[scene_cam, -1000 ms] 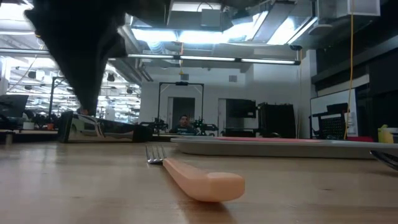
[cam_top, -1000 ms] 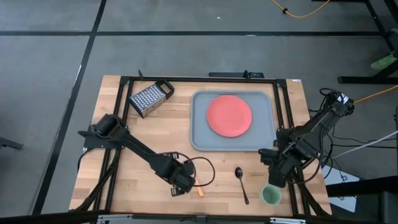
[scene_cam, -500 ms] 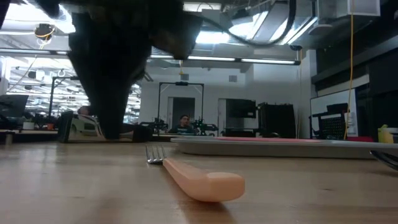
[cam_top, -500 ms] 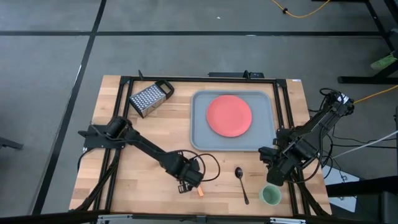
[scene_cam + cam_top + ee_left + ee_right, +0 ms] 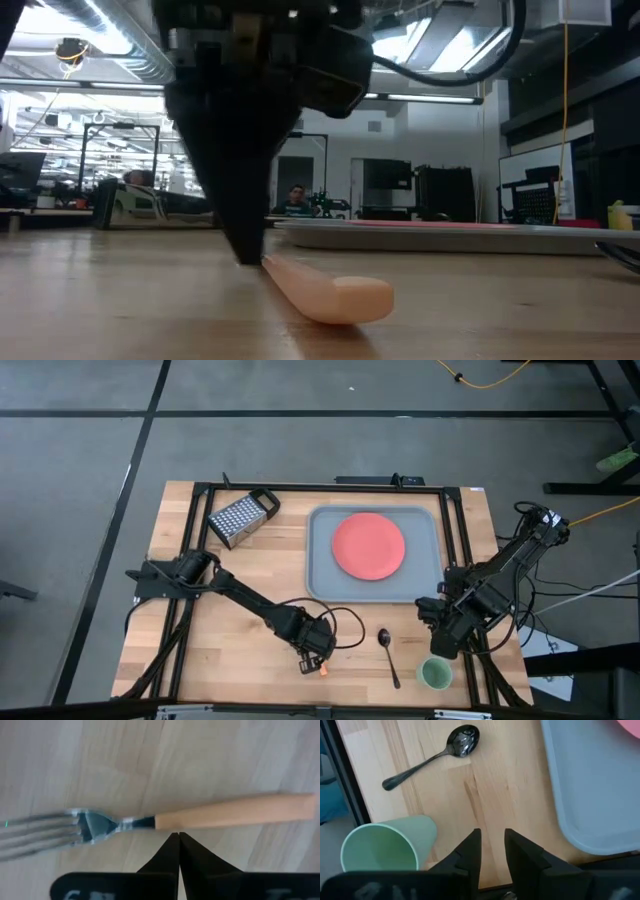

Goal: Pick and place plate/cup/fork/spoon on tray
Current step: Adjust the orange fork towards the left side of the black spoon on the table

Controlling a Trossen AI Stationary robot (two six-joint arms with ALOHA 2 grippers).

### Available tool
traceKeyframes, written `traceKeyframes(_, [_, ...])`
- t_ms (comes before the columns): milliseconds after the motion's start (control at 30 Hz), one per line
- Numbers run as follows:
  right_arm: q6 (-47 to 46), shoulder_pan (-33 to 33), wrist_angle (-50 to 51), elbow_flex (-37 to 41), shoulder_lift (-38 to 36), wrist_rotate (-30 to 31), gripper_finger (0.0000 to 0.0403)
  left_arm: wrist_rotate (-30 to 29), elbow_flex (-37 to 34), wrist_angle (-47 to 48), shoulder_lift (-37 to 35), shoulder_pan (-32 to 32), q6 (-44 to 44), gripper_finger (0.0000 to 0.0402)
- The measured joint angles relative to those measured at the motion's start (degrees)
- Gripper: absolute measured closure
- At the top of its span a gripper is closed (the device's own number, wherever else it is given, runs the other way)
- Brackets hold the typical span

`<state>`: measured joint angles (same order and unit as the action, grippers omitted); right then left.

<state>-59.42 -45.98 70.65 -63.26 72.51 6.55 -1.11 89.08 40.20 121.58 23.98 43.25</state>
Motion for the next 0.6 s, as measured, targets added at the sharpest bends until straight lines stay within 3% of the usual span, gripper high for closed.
traceKeyframes(600, [1.6, 0.0, 0.0, 0.0, 0.0, 0.0, 0.0313, 0.6, 0.0, 0.8, 1.1, -1.3, -1.7, 0.0401])
